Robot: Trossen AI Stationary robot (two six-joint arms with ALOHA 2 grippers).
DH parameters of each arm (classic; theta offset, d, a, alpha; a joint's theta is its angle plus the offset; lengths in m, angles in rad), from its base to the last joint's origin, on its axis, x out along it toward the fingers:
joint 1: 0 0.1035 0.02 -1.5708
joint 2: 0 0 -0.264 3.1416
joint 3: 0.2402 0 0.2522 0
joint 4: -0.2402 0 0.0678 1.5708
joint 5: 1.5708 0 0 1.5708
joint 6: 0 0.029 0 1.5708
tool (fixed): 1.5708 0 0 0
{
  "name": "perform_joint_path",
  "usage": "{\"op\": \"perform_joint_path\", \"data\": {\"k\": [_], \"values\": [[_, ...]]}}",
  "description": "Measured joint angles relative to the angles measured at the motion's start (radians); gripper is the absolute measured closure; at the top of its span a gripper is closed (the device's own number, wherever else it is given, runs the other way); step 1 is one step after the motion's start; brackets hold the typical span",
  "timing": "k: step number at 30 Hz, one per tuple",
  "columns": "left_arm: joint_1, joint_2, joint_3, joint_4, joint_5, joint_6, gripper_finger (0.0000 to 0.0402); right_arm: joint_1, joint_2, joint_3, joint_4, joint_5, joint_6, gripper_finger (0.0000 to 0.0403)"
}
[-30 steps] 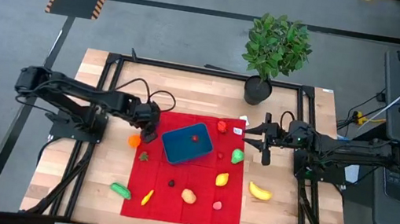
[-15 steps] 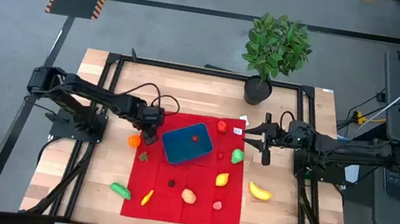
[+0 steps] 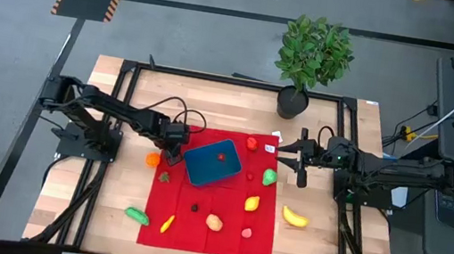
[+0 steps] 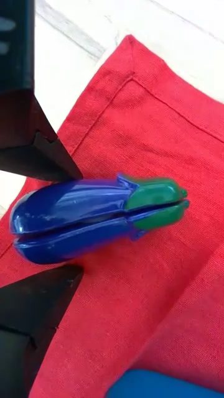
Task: Pick and placing Produce into tupperware
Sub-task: Put the eggplant into the blue bin
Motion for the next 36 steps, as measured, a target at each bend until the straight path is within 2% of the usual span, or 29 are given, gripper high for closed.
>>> {"op": "perform_joint_path", "data": {"k": [7, 18, 21, 29, 36], "values": [[0.0, -0.011, -0.002, -0.025, 0.0, 0.0, 0.0195, 0.0, 0.0, 0.0, 0.0, 0.0, 0.0, 0.0254], [0.0, -0.012, -0.001, -0.038, 0.0, 0.001, 0.0267, 0.0, 0.0, 0.0, 0.0, 0.0, 0.0, 0.0254], [0.0, -0.012, -0.001, -0.039, -0.001, 0.002, 0.026, 0.0, 0.0, 0.0, 0.0, 0.0, 0.0, 0.0254], [-0.001, -0.012, -0.001, -0.043, -0.006, 0.004, 0.0198, 0.0, 0.0, 0.0, -0.001, 0.0, 0.0, 0.0254], [-0.001, -0.012, 0.002, -0.041, 0.038, 0.004, 0.0194, 0.0, 0.0, 0.0, -0.001, 0.0, 0.003, 0.0254]]}}
